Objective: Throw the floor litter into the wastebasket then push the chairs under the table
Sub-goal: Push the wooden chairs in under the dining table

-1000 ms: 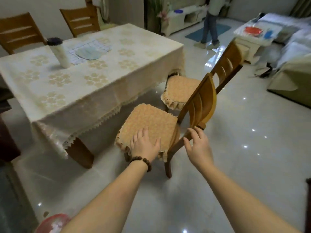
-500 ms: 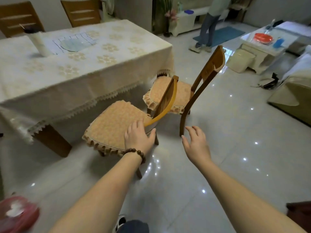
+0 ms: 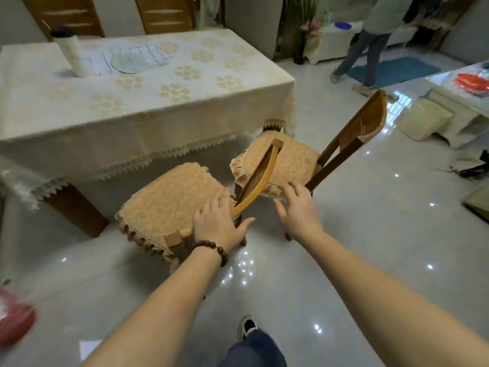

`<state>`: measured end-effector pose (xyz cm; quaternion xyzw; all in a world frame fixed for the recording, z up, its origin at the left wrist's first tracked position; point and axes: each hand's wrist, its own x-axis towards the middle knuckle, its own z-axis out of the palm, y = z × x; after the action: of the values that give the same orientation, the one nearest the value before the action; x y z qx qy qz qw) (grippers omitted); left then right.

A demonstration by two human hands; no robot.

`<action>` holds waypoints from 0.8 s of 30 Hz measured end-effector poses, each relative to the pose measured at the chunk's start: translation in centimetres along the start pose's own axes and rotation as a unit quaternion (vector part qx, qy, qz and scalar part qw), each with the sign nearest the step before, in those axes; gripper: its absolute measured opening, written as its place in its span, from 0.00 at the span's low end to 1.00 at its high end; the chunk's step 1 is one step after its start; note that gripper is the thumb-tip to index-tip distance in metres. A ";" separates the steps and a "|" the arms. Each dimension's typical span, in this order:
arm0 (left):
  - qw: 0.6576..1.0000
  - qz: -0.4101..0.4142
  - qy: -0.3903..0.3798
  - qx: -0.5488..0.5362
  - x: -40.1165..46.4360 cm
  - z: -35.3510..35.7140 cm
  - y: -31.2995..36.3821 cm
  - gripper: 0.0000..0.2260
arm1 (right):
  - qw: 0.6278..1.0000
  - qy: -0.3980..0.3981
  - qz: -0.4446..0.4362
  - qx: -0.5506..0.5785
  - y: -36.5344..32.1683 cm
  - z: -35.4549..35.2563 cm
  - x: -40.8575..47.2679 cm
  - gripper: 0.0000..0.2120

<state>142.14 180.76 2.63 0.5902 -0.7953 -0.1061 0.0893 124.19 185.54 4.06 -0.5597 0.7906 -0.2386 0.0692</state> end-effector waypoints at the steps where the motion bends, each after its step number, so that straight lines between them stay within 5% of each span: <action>1: 1.000 -0.018 -0.017 0.015 0.7 0.3 0.3 0.41 | 1.000 -0.008 -0.019 -0.005 0.4 -0.1 1.5 0.21; 7: 0.989 -0.069 -0.110 0.066 2.2 0.1 1.4 0.29 | 0.973 -0.142 -0.170 -0.068 2.2 -0.5 8.3 0.30; 14: 0.981 -0.115 -0.100 0.121 2.5 0.4 1.9 0.15 | 0.869 -0.263 -0.374 -0.189 2.7 0.8 14.4 0.42; 19: 0.971 -0.150 -0.106 0.152 2.6 0.4 2.4 0.08 | 0.796 -0.291 -0.468 -0.249 1.7 2.2 18.4 0.37; 24: 0.965 -0.159 -0.128 0.168 3.1 0.7 2.5 0.08 | 0.719 -0.302 -0.562 -0.275 1.4 3.5 20.1 0.21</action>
<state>138.75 178.57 2.66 0.6972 -0.7024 -0.0585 -0.1311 116.95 166.37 3.50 -0.9379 0.2989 0.1763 0.0002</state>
